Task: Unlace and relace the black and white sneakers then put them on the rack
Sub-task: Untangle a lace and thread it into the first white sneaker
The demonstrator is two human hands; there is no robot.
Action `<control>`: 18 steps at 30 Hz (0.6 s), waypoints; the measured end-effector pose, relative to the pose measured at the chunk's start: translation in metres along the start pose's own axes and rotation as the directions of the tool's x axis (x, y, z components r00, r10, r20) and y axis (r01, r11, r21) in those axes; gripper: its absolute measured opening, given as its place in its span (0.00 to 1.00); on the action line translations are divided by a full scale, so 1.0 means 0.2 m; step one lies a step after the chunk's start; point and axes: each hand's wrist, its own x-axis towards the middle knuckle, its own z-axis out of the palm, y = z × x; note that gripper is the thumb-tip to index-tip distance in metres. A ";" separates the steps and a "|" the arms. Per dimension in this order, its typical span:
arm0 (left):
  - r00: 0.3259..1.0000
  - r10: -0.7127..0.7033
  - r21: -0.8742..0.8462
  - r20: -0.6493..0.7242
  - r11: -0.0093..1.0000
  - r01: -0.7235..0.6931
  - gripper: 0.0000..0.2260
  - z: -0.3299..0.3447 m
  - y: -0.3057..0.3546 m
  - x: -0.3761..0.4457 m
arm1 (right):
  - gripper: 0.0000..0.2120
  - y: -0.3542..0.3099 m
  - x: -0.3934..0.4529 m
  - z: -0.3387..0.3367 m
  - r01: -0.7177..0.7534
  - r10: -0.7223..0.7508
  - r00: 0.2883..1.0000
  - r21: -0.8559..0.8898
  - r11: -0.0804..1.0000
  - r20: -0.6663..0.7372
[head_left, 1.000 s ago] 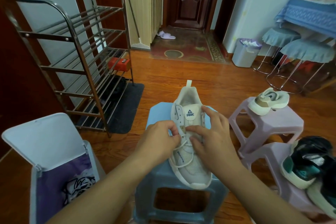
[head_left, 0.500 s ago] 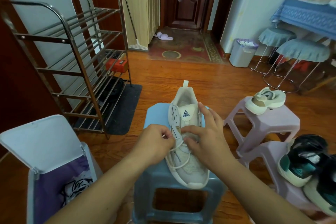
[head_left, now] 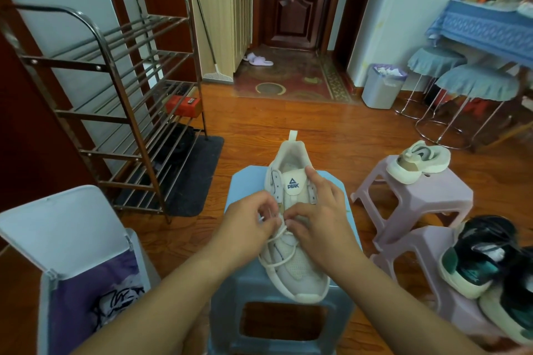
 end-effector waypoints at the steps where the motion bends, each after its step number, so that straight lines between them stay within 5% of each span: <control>1: 0.997 0.076 0.094 0.018 0.993 -0.077 0.08 -0.01 0.00 0.00 | 0.05 0.00 0.00 0.01 0.000 0.000 1.000 0.005 1.000 -0.011; 6: 0.979 0.165 0.361 0.121 0.911 -0.198 0.19 -0.06 0.02 0.03 | 0.04 -0.05 -0.02 -0.05 0.027 -0.031 0.996 -0.045 0.999 -0.084; 9: 0.981 0.128 0.377 0.146 0.909 -0.175 0.21 -0.08 0.00 0.05 | 0.09 0.09 0.04 -0.30 -0.355 0.395 0.897 0.210 0.911 -0.196; 10: 0.981 0.118 0.362 0.155 0.917 -0.167 0.22 -0.08 -0.02 0.05 | 0.08 0.19 0.04 -0.41 -0.499 0.592 0.783 0.374 0.782 -0.193; 11: 0.981 0.107 0.339 0.163 0.927 -0.158 0.23 -0.08 -0.03 0.05 | 0.06 0.32 0.05 -0.48 -0.600 0.794 0.592 0.583 0.548 -0.137; 12: 0.980 0.097 0.302 0.172 0.942 -0.146 0.24 -0.07 -0.04 0.04 | 0.05 0.40 0.06 -0.54 -0.541 0.903 0.430 0.806 0.240 0.019; 14: 0.984 0.085 0.177 0.155 0.978 -0.112 0.26 -0.07 -0.04 0.04 | 0.05 0.49 0.00 -0.58 -0.202 0.881 0.412 0.966 -0.160 0.232; 15: 0.989 0.075 0.119 0.130 0.989 -0.091 0.28 -0.07 -0.04 0.03 | 0.05 0.51 0.00 -0.56 -0.127 0.869 0.426 0.968 -0.219 0.252; 16: 0.992 0.060 0.078 0.108 0.995 -0.068 0.30 -0.07 -0.04 0.03 | 0.06 0.45 0.03 -0.54 -0.170 0.832 0.480 0.960 -0.223 0.279; 17: 0.994 0.042 0.053 0.101 0.997 -0.048 0.32 -0.08 -0.04 0.03 | 0.06 0.40 0.06 -0.51 -0.340 0.796 0.563 0.940 -0.020 0.221; 18: 0.993 0.030 0.049 0.112 0.998 -0.036 0.33 -0.09 -0.04 0.03 | 0.06 0.33 0.08 -0.48 -0.458 0.719 0.686 0.836 0.302 0.116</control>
